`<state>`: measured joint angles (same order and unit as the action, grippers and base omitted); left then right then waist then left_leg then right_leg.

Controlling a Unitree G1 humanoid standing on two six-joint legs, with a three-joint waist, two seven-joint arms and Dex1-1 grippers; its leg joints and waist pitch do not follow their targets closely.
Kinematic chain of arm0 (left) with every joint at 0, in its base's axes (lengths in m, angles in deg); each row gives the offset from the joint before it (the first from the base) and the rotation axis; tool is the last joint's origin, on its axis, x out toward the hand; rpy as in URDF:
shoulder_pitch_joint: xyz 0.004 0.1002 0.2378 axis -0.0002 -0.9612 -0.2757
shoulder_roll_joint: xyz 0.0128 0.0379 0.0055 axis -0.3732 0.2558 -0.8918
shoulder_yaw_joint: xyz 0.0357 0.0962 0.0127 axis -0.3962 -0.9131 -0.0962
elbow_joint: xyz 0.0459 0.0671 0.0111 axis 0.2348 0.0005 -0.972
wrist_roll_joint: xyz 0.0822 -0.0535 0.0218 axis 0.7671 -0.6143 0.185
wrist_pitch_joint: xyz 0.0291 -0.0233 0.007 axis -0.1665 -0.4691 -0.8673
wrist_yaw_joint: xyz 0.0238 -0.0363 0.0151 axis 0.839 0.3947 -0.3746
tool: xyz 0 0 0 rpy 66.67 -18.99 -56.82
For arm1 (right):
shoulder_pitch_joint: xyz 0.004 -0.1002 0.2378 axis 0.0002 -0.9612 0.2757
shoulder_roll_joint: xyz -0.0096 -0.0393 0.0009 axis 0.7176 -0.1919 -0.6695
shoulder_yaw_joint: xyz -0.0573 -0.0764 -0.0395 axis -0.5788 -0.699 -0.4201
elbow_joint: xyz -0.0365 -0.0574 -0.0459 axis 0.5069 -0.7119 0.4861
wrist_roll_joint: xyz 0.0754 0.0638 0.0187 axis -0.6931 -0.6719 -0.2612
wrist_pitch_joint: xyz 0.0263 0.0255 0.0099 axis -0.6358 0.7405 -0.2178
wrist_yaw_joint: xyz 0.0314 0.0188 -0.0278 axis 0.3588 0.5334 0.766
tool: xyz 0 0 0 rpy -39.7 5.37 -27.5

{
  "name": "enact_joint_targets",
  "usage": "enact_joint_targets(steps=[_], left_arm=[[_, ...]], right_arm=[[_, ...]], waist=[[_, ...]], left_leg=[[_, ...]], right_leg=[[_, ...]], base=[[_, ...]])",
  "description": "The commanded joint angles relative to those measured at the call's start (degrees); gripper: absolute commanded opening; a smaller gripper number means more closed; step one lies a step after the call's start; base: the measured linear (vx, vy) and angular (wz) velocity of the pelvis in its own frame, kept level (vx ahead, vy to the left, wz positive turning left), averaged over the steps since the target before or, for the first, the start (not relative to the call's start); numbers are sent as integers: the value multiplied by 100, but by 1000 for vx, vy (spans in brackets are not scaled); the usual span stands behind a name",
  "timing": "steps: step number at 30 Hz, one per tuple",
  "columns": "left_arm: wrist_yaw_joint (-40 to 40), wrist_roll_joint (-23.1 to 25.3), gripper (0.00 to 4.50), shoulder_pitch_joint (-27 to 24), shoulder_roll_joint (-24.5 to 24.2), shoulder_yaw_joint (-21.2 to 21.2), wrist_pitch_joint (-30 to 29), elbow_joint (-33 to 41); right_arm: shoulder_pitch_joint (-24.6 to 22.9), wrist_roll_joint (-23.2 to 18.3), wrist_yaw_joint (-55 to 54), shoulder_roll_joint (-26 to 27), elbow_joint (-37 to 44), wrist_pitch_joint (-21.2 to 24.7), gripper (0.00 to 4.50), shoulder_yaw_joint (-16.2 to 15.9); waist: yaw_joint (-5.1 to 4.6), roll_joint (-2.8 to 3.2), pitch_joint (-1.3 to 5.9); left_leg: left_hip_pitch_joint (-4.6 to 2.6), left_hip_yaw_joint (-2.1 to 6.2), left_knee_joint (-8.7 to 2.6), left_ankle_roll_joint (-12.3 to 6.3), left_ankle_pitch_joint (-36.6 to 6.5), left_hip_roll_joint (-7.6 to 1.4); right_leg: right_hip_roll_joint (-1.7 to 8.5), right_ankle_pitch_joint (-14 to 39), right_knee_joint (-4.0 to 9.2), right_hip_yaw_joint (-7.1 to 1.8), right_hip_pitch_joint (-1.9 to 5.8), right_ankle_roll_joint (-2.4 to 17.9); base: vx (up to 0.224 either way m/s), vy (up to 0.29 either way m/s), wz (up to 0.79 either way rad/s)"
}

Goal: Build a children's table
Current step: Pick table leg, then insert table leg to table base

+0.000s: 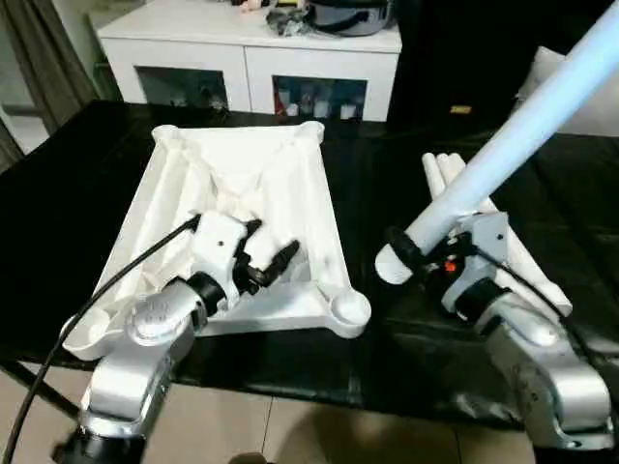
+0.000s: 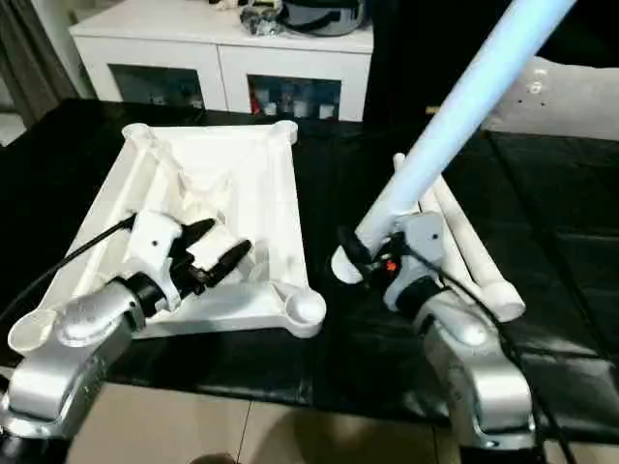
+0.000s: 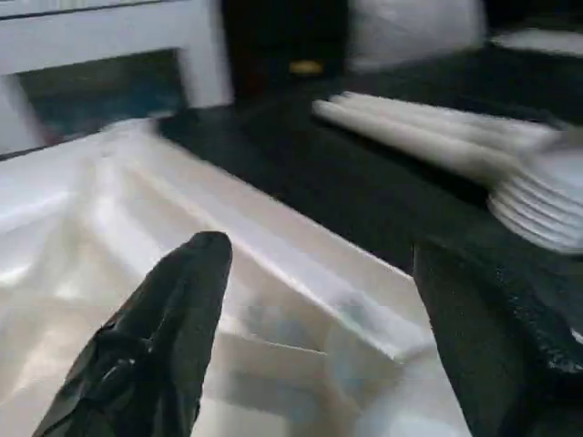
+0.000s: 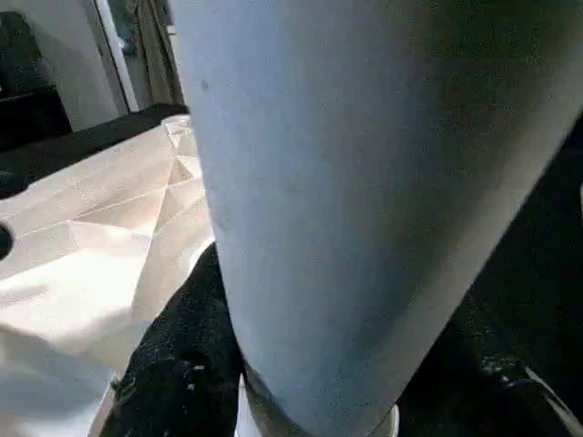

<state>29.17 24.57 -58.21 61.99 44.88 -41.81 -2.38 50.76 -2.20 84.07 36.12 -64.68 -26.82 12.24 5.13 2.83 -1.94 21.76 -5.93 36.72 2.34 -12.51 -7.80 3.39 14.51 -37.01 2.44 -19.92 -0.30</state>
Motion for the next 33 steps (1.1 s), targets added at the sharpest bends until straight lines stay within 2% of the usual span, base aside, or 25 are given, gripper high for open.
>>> enact_joint_targets(steps=[1, 2, 3, 4, 5, 6, 7, 8, 9, 11, 12, 15, 18, 21, 22, 23, 25, 28, 30, 31, 33], left_arm=[[561, -131, 354, 126, -283, -186, -231, -122], [730, -157, 354, 168, -406, -217, -289, -171], [889, -170, 354, 219, -520, -247, -343, -231], [1001, -159, 354, 253, -588, -278, -338, -266], [1153, -159, 354, 302, -677, -323, -327, -314], [1240, -159, 354, 328, -728, -349, -310, -342], [1623, -77, 354, 421, -1029, -597, -426, -389], [1637, -76, 354, 424, -1038, -606, -433, -392], [1975, -85, 354, 506, -1230, -792, -541, -452], [2105, -120, 326, 575, -1262, -842, -551, -524], [2127, -121, 319, 611, -1256, -847, -561, -562], [2267, -84, 313, 732, -1241, -914, -445, -700], [2312, 149, 280, 1025, -1249, -1115, -377, -1127], [2467, 147, 255, 1118, -1277, -1205, -367, -1331], [2648, 189, 245, 1165, -1309, -1278, -264, -1526], [2725, 237, 239, 1181, -1323, -1312, -131, -1628], [2817, 266, 222, 1222, -1315, -1330, 11, -1799], [2988, 304, 193, 1316, -1324, -1380, 197, -2091], [3044, 352, 171, 1380, -1336, -1417, 280, -2257], [3057, 414, 171, 1437, -1333, -1433, 391, -2407], [3072, 446, 146, 1466, -1328, -1433, 449, -2490]], right_arm=[[136, -38, 70, 27, -174, -141, 188, 116], [171, -23, 123, -13, -251, -92, 188, 89], [202, 0, 184, -69, -322, -20, 188, 42], [218, 8, 228, -98, -361, -2, 188, 20], [245, -29, 282, -131, -399, 49, 188, 3], [262, -50, 304, -141, -421, 61, 188, -2], [346, -61, 537, -271, -539, 8, 188, -87], [350, -60, 544, -275, -544, 3, 188, -89], [439, -49, 665, -344, -670, -69, 188, -123], [509, -40, 689, -359, -758, -99, 188, -119], [536, -35, 707, -367, -796, -119, 188, -118], [579, -95, 816, -361, -855, -173, 188, -111], [555, -203, 1002, -392, -767, -9, 188, -207], [562, -153, 921, -343, -760, -126, 188, -188], [583, -153, 894, -301, -794, -152, 188, -157], [571, -182, 937, -293, -786, -144, 188, -166], [522, -198, 1056, -321, -737, -146, 188, -235], [429, -235, 1155, -338, -628, -170, 188, -315], [402, -251, 1146, -334, -617, -141, 188, -310], [390, -224, 1152, -341, -634, -176, 188, -312], [388, -215, 1157, -339, -642, -195, 188, -311]], waist=[[-24, 74, 227], [-54, 69, 184], [-56, 41, 164], [-53, 35, 168], [-38, 56, 178], [-37, 45, 182], [-30, 47, 196], [-6, 57, 217], [8, 53, 229], [22, 67, 237], [22, 73, 239], [39, 59, 268], [61, 84, 303], [73, 92, 337], [71, 101, 336], [63, 118, 317], [60, 110, 308], [56, 145, 289], [59, 162, 293], [54, 143, 289], [61, 150, 296]], left_leg=[[-114, 119, -620, 185, -1467, -403], [-108, 117, -659, 265, -1868, -387], [-140, 96, -675, 319, -2133, -374], [-146, 92, -675, 308, -2143, -371], [-151, 69, -670, 298, -2016, -380], [-145, 58, -666, 270, -1925, -379], [-113, 47, -669, 217, -1708, -387], [-122, 36, -656, 174, -1561, -384], [-128, 14, -646, 130, -1385, -389], [-107, -9, -641, 71, -1163, -393], [-107, -16, -645, 63, -1195, -393], [-93, -32, -624, 16, -985, -398], [-72, -32, -596, -62, -709, -391], [-54, -35, -570, -101, -480, -395], [-38, -39, -564, -117, -447, -390], [-34, -36, -579, -110, -556, -395], [-43, -36, -600, -70, -790, -408], [-51, -27, -626, 12, -1051, -426], [-73, -19, -638, 57, -1135, -434], [-68, -19, -645, 64, -1154, -435], [-56, -22, -635, 55, -1060, -431]], right_leg=[[476, 294, 422, -241, 157, 1142], [484, 862, 464, -261, 143, 1090], [497, 1440, 531, -286, 121, 997], [515, 1620, 549, -301, 119, 970], [528, 1708, 565, -321, 103, 959], [520, 1683, 574, -326, 96, 956], [520, 1540, 554, -324, 107, 979], [503, 1410, 534, -320, 92, 985], [495, 1175, 521, -317, 83, 1037], [500, 898, 500, -309, 92, 1122], [499, 870, 501, -301, 90, 1154], [479, 468, 471, -288, 101, 1239], [464, 42, 428, -276, 120, 1237], [466, -350, 395, -265, 111, 1288], [463, -445, 390, -258, 102, 1311], [462, -349, 394, -255, 95, 1311], [480, -55, 427, -263, 103, 1301], [485, 231, 452, -273, 89, 1275], [488, 256, 443, -276, 73, 1287], [483, 237, 448, -274, 78, 1289], [499, 107, 435, -281, 85, 1302]], base=[[-66, 9, -2], [-60, 2, -4], [-58, -1, -5], [-58, -1, -5], [0, 0, 0], [0, 0, 0], [0, 0, 0], [0, 0, 0], [0, 0, 0], [0, 0, 0], [0, 0, 0], [0, 0, 0], [0, 0, 0], [0, 0, 0], [0, 0, 0], [0, 0, 0], [0, 0, 0], [0, 0, 0], [0, 0, 0], [0, 0, 0], [0, 0, 0]])
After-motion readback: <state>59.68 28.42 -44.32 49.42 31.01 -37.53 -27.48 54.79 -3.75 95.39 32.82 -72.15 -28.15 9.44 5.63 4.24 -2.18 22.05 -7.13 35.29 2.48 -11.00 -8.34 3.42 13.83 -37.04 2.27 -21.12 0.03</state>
